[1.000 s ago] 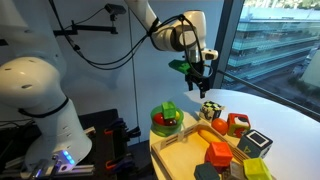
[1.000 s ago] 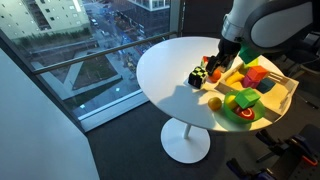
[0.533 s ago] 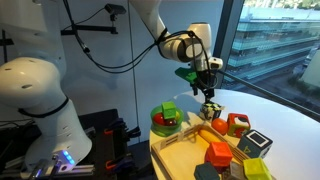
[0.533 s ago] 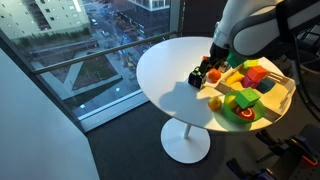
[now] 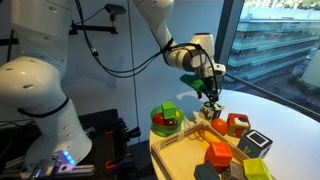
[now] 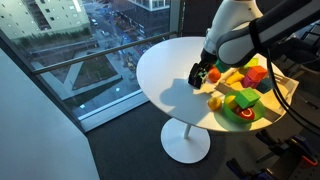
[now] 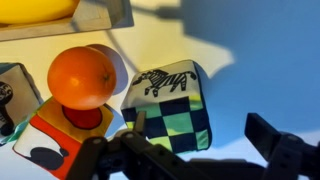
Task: Put the black and white toy on the wooden tray
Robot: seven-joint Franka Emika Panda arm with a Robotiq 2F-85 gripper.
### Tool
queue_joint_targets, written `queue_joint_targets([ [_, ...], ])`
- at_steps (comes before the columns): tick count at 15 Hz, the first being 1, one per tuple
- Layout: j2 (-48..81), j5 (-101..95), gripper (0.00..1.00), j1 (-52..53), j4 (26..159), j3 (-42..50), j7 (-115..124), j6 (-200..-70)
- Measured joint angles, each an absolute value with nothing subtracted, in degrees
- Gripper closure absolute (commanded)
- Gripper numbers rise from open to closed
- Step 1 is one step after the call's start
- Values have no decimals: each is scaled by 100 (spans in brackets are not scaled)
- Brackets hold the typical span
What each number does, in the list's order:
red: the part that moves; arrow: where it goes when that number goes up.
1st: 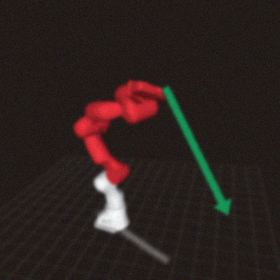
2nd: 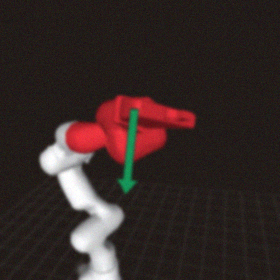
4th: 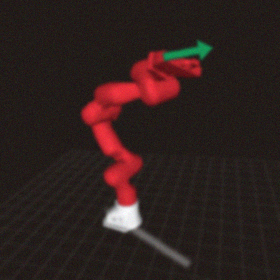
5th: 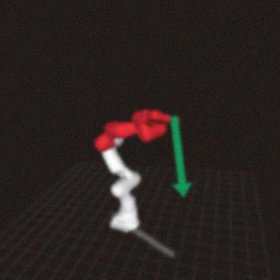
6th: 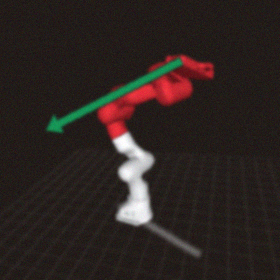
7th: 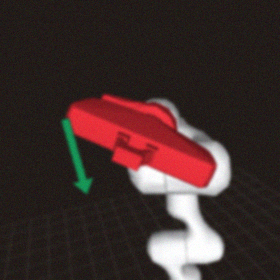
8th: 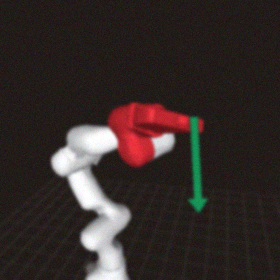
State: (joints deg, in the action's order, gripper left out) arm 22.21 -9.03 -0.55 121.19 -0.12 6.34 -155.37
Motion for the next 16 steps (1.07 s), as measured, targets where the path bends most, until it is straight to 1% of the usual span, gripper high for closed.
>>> queue_joint_targets([
  [8, 2678, -1063, 0, 293, 11653, 369, 622, -15646],
  [16, 2767, -1217, 0, 362, 11414, 624, 622, -15644],
])
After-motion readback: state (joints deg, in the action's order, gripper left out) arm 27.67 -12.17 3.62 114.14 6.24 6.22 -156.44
